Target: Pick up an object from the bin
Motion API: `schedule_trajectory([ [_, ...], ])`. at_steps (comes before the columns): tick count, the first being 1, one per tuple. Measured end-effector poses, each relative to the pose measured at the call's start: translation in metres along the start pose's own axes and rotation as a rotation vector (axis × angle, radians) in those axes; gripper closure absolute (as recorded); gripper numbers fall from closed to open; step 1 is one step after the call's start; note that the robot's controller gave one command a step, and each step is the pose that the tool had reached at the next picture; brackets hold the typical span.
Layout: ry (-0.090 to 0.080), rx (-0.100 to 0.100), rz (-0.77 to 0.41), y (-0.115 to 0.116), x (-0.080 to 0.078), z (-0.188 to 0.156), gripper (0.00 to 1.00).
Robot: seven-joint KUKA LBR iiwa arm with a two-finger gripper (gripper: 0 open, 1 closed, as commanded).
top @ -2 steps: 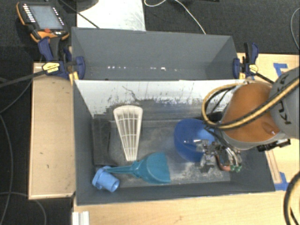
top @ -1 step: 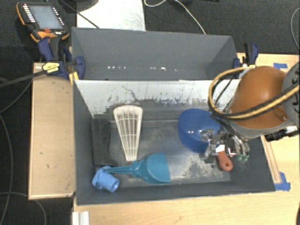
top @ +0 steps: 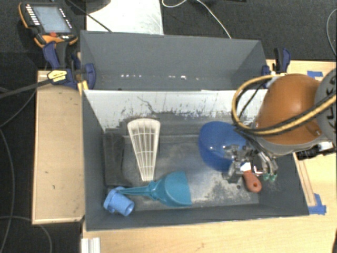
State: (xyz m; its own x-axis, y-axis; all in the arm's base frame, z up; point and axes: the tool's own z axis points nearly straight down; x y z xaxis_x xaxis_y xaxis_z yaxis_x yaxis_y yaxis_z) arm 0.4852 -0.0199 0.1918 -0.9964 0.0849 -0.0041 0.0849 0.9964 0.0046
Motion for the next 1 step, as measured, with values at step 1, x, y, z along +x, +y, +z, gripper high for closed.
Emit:
schedule_trajectory([
  [1, -0.008, 0.0, -0.013, 0.0003, 0.0021, -0.0779, 1.0],
])
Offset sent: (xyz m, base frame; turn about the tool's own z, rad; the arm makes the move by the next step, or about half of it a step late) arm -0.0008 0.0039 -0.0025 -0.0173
